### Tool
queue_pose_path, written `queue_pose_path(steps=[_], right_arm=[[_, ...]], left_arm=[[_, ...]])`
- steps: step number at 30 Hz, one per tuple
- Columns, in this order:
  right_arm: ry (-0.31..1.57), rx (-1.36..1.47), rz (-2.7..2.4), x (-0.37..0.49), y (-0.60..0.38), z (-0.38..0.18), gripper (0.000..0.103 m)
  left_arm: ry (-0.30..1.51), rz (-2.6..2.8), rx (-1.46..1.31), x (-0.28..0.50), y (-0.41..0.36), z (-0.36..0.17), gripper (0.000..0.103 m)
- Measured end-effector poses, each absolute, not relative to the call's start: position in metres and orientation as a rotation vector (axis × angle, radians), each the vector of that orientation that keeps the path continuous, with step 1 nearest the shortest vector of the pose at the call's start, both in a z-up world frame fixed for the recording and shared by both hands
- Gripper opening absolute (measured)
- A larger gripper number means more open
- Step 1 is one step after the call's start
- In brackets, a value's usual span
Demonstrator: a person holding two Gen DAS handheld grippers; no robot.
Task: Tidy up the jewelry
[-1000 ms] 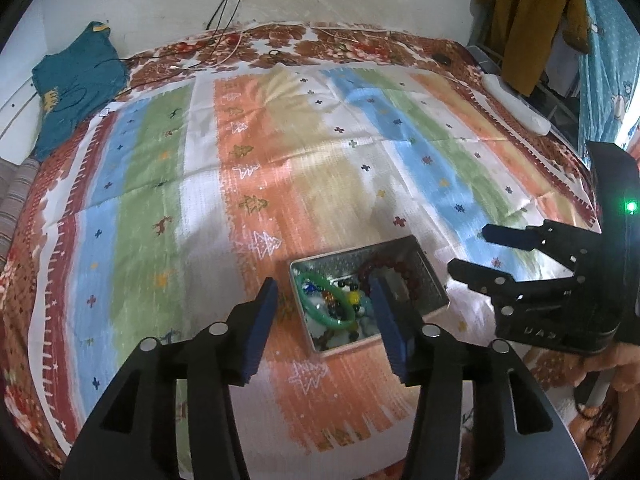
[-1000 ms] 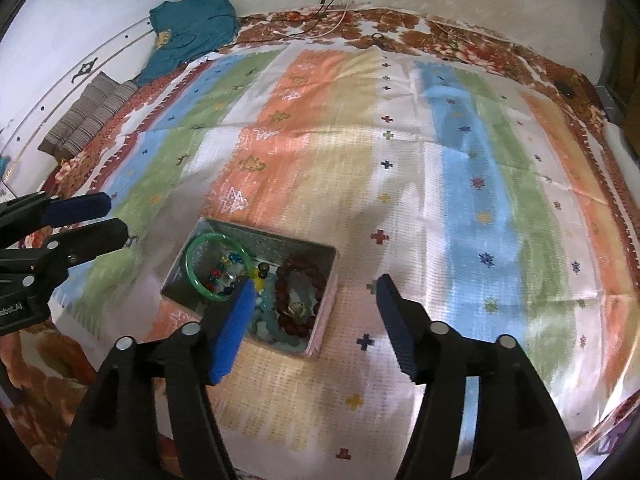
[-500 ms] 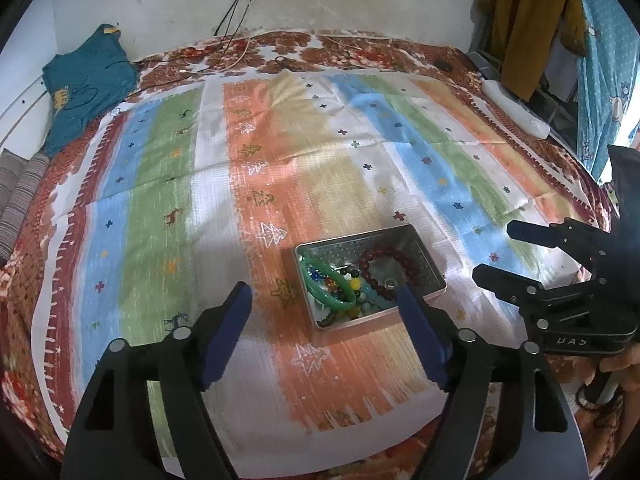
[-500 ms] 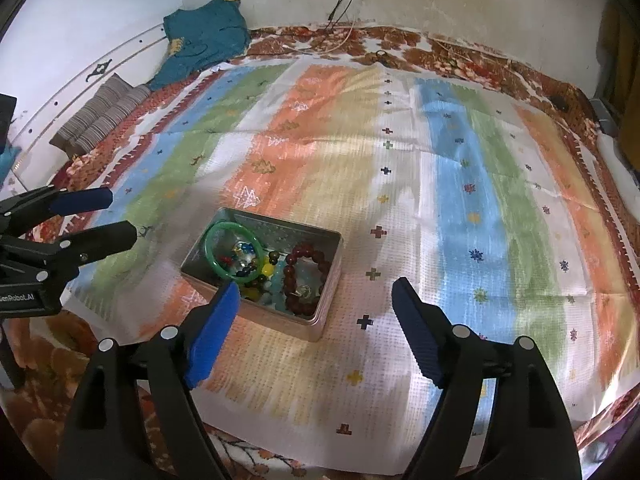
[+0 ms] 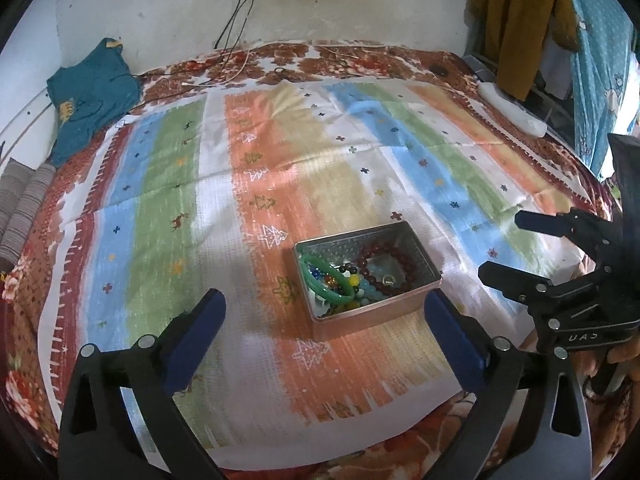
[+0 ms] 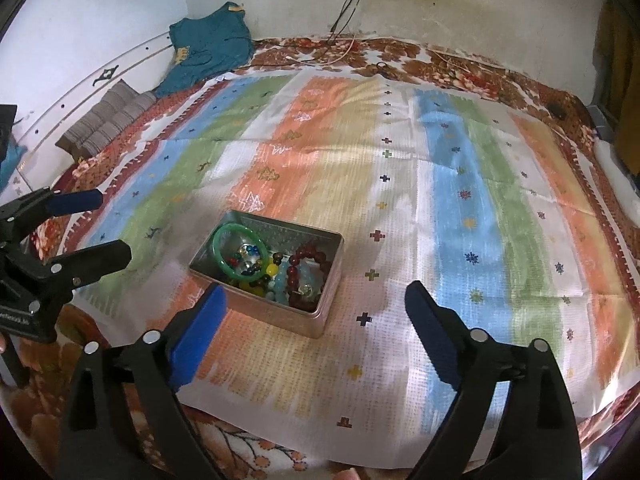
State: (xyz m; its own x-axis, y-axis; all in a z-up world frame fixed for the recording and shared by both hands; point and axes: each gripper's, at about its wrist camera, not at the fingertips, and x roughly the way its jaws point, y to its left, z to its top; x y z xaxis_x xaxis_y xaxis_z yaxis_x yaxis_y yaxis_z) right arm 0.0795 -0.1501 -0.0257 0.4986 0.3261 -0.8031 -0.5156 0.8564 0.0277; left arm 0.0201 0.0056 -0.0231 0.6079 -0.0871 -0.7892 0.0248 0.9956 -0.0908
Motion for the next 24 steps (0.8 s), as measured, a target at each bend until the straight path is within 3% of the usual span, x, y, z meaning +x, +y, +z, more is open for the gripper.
queue_pose_path(steps=[24], right_arm=[[0.856,-0.178,0.513,0.074,-0.161,-0.016,0.097]], left_arm=[[0.856,-0.079,-0.055,0.009,-0.001,-0.016,0.098]])
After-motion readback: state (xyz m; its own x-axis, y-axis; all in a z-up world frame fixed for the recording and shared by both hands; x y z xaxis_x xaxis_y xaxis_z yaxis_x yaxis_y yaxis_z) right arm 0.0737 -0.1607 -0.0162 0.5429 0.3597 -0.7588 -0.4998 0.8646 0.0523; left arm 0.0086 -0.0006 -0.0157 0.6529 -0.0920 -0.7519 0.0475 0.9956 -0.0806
